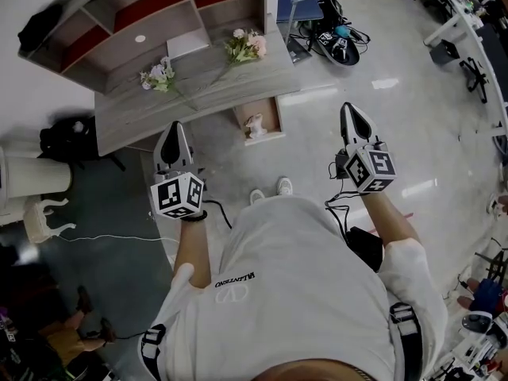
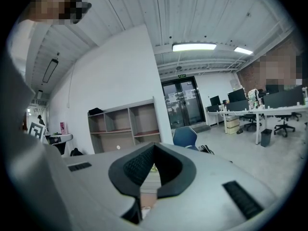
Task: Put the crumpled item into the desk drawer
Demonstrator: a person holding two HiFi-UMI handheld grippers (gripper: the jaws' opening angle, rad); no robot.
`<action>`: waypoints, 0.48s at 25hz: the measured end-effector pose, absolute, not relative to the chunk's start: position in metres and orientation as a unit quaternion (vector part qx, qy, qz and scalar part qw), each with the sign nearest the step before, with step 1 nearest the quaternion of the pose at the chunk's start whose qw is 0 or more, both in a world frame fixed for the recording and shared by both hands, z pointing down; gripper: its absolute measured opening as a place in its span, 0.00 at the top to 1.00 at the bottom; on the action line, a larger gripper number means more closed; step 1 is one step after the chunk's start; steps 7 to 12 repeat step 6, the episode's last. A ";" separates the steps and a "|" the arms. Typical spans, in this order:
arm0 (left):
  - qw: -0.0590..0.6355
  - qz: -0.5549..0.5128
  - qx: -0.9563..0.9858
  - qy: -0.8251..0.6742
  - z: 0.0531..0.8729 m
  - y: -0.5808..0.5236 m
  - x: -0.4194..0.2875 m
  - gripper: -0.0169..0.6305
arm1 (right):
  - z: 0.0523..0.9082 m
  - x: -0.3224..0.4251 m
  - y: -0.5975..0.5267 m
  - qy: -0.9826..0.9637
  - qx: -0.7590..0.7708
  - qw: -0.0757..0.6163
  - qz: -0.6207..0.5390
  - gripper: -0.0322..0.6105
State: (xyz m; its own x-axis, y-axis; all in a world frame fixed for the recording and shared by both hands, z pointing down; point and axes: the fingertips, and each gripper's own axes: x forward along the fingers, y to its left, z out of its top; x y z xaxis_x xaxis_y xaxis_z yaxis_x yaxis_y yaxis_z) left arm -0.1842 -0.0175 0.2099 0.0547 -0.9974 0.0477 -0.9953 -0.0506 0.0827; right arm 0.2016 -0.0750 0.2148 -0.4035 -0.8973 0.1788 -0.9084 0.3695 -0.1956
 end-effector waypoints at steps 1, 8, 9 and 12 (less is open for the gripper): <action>0.047 -0.011 0.725 -0.687 0.210 -0.018 -0.184 0.97 | 0.215 0.202 -0.076 -0.827 0.546 0.022 0.133 0.95; 0.048 -0.012 0.726 -0.686 0.210 -0.025 -0.183 0.97 | 0.217 0.200 -0.084 -0.828 0.544 0.025 0.133 0.95; 0.048 -0.012 0.726 -0.686 0.210 -0.025 -0.183 0.97 | 0.217 0.200 -0.084 -0.828 0.544 0.025 0.133 0.95; 0.048 -0.012 0.726 -0.686 0.210 -0.025 -0.183 0.97 | 0.217 0.200 -0.084 -0.828 0.544 0.025 0.133 0.95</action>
